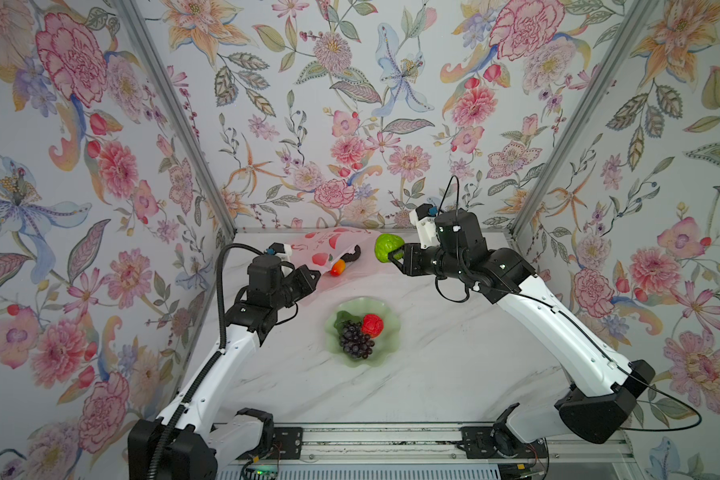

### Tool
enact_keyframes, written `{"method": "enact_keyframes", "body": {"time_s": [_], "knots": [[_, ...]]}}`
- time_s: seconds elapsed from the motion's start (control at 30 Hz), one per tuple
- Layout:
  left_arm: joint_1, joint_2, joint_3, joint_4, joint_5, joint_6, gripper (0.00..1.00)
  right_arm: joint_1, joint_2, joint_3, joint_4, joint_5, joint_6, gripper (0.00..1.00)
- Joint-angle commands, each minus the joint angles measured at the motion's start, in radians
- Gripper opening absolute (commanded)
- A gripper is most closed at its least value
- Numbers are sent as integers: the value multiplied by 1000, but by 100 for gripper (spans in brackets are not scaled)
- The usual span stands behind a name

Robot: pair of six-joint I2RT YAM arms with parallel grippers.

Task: Place the fruits into the plastic bag
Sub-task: 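Lift the green fruit with the right gripper up off the plate, then carry the green fruit with the right gripper into the bag mouth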

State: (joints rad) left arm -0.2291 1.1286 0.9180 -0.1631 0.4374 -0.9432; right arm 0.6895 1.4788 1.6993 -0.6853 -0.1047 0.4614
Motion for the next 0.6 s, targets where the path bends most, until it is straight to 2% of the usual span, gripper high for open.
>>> {"method": "enact_keyframes", "body": {"time_s": [0.0, 0.27, 0.57], "knots": [[8, -9, 5, -14, 7, 17, 0, -19, 40, 32, 31, -15, -21, 38], [7, -4, 8, -16, 7, 24, 0, -68, 154, 61, 66, -77, -18, 38], [1, 4, 29, -22, 1, 39, 0, -73, 289, 71, 101, -139, -17, 37]]}}
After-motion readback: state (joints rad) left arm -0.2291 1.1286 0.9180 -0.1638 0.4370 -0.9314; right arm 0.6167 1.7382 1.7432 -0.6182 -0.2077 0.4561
